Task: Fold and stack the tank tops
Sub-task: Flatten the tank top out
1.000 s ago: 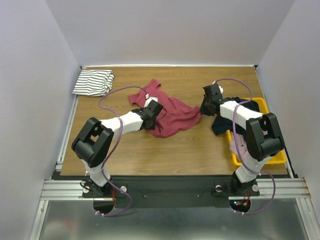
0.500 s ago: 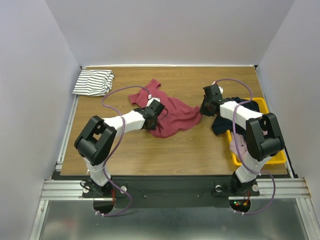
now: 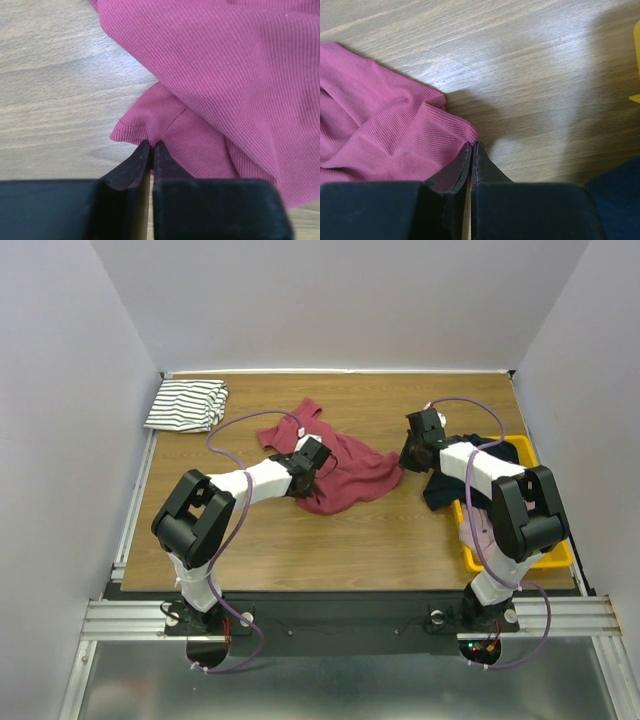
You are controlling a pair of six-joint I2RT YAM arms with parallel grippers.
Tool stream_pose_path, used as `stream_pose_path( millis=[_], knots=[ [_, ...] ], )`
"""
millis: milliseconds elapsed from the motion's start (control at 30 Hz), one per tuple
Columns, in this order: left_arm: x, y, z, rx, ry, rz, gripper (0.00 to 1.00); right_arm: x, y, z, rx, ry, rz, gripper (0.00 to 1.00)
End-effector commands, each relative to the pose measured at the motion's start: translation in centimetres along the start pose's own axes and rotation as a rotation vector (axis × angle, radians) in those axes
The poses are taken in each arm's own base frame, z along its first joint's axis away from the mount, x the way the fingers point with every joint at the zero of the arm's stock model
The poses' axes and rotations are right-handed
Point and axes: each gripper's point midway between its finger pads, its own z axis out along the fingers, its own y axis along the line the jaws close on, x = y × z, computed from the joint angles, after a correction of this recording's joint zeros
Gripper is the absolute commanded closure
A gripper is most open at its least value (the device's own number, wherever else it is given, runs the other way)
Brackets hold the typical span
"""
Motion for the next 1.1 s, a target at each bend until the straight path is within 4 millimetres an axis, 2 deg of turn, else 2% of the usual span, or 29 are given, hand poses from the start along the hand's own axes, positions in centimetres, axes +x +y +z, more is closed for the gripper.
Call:
stream_pose_path(
  millis=[0,33,167,200,267,300,400,433,500,567,633,700,733,800,833,900,1000,1067],
  knots=[
    [-3.3,-0.5,-2.6,0.036,-0.078,-0.024,0.94,-1.1,0.3,-0.1,-0.024,-0.043,0.01,0.99],
    [-4.0,-0.6,-3.3,0.046,-0.091,-0.03,1.0,-1.2,0.3,0.0,-0.023,-0.043,0.011,1.0],
    [-6.4,-1.6,-6.1,0.13,-0.133,-0.051,1.0,-1.2,0.2,0.3,-0.018,-0.039,0.017,1.0],
    [-7.8,-2.2,-7.6,0.179,-0.166,-0.066,1.0,-1.4,0.1,0.3,-0.015,-0.042,0.022,1.0],
    [-9.1,-2.6,-9.4,0.225,-0.19,-0.08,1.0,-1.7,0.0,0.2,-0.016,-0.046,0.028,0.99],
    [-10.6,-2.9,-11.2,0.267,-0.229,-0.097,1.0,-2.1,-0.1,0.2,-0.014,-0.055,0.032,1.0],
    [-12.5,-3.1,-14.1,0.336,-0.275,-0.134,1.0,-3.0,-0.4,0.1,-0.004,-0.073,0.046,1.0],
    [-13.7,-2.8,-15.7,0.363,-0.312,-0.174,1.0,-3.6,-0.9,0.1,0.0,-0.083,0.057,1.0],
    [-15.0,-1.7,-17.6,0.406,-0.346,-0.245,1.0,-4.9,-1.6,-0.1,-0.001,-0.1,0.082,1.0],
    [-15.6,-0.3,-18.5,0.441,-0.371,-0.323,1.0,-5.9,-2.0,-0.5,-0.004,-0.117,0.095,1.0],
    [-15.5,1.0,-18.4,0.442,-0.378,-0.38,1.0,-6.7,-1.9,-0.8,-0.001,-0.134,0.095,1.0],
    [-15.4,2.4,-18.1,0.452,-0.384,-0.441,1.0,-7.6,-1.0,-1.5,-0.04,-0.142,0.093,1.0],
    [-14.5,4.3,-16.9,0.426,-0.376,-0.513,1.0,-7.6,-0.5,-1.7,-0.06,-0.136,0.083,1.0],
    [-13.4,5.6,-16.0,0.432,-0.359,-0.575,1.0,-7.7,0.6,-2.1,-0.09,-0.132,0.069,1.0],
    [-11.9,6.8,-14.9,0.408,-0.338,-0.634,1.0,-7.1,1.4,-2.2,-0.101,-0.124,0.046,1.0],
    [-10.8,7.3,-14.0,0.403,-0.33,-0.68,1.0,-6.2,2.1,-2.2,-0.108,-0.11,0.027,1.0],
    [-7.4,7.7,-11.5,0.376,-0.261,-0.752,1.0,-2.9,4.4,-2.0,-0.125,-0.06,-0.049,1.0],
    [-6.5,8.2,-10.8,0.354,-0.25,-0.775,1.0,-1.2,5.1,-2.1,-0.118,-0.041,-0.09,1.0]
  ],
)
